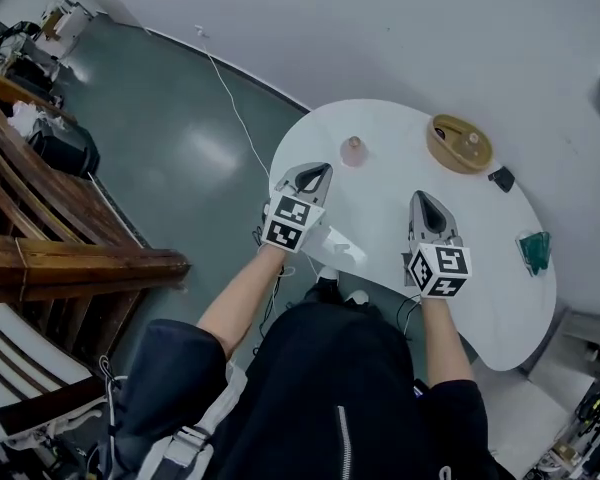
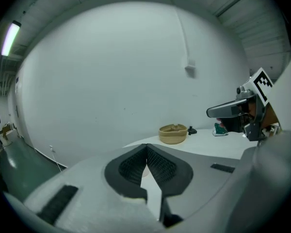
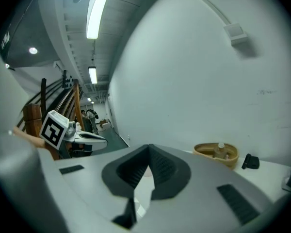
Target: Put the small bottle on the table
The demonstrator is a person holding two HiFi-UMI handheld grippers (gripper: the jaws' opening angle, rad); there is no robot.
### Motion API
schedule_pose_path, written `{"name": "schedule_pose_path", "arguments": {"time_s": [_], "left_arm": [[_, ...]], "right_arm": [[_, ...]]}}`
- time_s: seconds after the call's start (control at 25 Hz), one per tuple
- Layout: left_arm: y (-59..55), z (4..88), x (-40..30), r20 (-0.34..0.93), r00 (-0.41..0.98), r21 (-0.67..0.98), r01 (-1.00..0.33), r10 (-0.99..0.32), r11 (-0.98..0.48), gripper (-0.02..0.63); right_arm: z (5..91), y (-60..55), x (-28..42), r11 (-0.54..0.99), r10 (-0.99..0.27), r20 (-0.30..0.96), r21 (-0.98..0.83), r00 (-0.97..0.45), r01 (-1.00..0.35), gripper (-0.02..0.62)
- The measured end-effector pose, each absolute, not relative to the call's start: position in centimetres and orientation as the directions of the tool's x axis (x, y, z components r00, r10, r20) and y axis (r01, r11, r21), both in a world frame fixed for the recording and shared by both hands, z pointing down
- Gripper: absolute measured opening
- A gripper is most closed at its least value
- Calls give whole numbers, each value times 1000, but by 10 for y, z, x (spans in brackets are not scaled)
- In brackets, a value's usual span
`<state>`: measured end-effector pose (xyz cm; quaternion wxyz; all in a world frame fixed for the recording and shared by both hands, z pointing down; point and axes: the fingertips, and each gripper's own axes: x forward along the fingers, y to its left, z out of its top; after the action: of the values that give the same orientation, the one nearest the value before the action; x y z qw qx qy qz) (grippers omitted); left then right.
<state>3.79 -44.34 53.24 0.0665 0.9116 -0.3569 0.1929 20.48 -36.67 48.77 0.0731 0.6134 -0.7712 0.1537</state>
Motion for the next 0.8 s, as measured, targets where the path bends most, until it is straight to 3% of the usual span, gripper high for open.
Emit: {"name": "schedule_pose_path", "arguments": {"time_s": [0.8], "left_arm": [[-440, 519, 6, 349, 679, 50, -702, -646, -711, 6]], "right_arm": [[482, -375, 193, 229, -929, 273, -108, -250, -967, 0]]}}
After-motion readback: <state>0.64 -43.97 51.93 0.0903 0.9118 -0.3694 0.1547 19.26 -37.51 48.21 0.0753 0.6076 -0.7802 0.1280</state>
